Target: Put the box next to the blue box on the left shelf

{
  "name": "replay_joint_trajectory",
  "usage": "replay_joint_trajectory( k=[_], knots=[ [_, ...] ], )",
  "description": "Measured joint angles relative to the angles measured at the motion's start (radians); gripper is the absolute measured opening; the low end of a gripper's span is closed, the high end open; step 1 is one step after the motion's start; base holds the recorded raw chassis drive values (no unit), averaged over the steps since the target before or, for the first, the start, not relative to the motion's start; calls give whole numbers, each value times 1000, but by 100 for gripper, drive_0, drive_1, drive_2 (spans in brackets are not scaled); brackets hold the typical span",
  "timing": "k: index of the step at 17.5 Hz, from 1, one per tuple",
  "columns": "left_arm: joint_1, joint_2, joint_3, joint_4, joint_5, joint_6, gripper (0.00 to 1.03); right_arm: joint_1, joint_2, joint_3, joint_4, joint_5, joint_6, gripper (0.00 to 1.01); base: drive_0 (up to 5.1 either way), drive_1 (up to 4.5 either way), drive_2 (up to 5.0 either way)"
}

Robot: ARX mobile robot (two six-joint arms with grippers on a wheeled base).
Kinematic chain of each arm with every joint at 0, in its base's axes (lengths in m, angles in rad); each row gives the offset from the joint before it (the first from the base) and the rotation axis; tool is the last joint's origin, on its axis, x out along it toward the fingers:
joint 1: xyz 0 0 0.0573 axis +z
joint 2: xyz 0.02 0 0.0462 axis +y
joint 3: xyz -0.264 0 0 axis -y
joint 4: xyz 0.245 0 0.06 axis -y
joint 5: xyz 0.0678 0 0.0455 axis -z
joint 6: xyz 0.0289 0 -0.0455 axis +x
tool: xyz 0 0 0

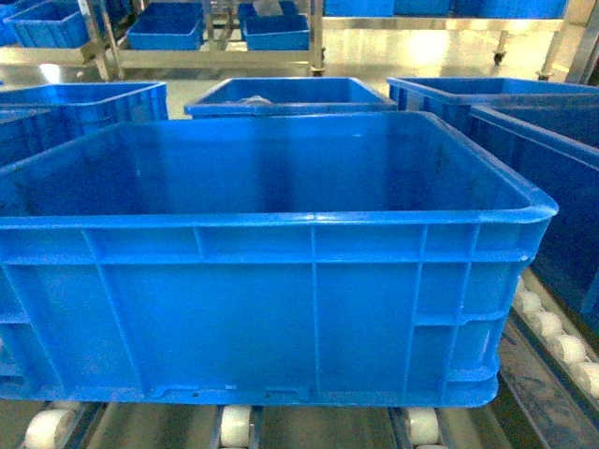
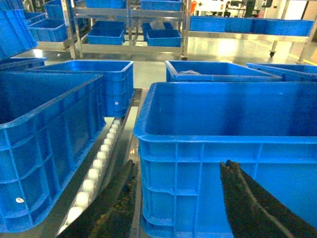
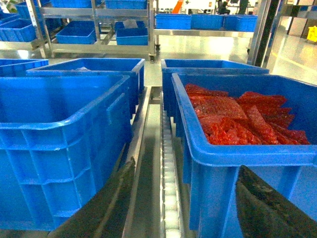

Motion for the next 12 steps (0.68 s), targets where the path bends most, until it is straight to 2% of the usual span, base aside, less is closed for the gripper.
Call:
replay_joint_trajectory(
  k=[3,4,12],
  knots=[
    [0,0,0,0,0,0,87,0,0,0,0,0,0,95,0,0,0],
    [0,0,0,0,0,0,99,0,0,0,0,0,0,99,0,0,0],
    [0,0,0,0,0,2,98,0,0,0,0,0,0,98,0,0,0]
  ],
)
